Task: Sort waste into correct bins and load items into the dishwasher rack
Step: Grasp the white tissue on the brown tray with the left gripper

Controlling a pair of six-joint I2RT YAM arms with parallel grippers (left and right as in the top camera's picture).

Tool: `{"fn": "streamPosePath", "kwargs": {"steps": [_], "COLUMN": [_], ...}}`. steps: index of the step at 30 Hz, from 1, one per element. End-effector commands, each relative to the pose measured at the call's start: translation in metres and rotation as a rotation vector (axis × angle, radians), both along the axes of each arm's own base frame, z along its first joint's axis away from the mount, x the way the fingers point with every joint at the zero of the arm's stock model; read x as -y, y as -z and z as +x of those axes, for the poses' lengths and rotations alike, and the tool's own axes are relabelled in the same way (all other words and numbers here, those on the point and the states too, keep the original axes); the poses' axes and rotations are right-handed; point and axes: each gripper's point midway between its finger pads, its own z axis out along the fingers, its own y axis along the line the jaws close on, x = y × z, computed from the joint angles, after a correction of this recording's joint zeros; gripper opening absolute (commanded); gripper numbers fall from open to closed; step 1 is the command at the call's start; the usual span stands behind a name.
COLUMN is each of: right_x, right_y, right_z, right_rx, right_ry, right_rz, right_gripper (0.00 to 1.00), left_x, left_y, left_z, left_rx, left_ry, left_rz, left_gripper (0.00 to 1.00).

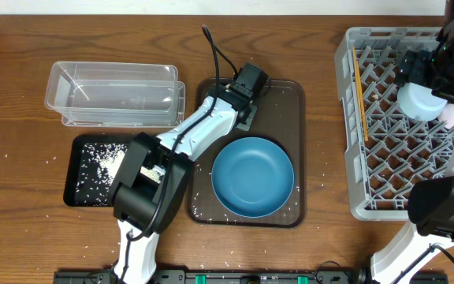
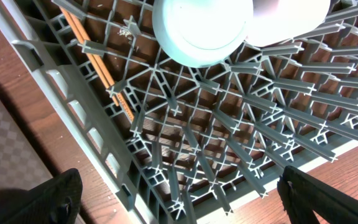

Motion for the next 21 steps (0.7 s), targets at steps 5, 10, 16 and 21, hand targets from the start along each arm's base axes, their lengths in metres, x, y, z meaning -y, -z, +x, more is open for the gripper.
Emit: {"fn": "streamPosePath", "kwargs": {"steps": [5,10,16,21], "right_x": [0.000,0.000,0.000,0.000], "right_y": [0.001,0.001,0.001,0.001], "right_z": [-0.001,-0.001,-0.001,-0.001], "right_rx": [-0.001,-0.001,-0.001,-0.001], "right_ry": [0.014,0.013,0.013,0.014], "right_rz": [0.003,0.003,0.003,0.003], "right_gripper": [0.99,0.99,0.99,0.99], "left_x": [-0.001,0.000,-0.002,0.000], "left_y": [0.020,0.022,0.024,0.006], "left_z": [-0.003,-0.002,-0.006,-0.007], "left_rx": [-0.036,-0.036,-0.051,-0.032], "left_ry": [-0.020,-0.021,-0.024,-0.070], "left_rz": [-0.005,-0.006,0.003,-0.033], "left_gripper": [0.51,0.47,0.20,0.08]}}
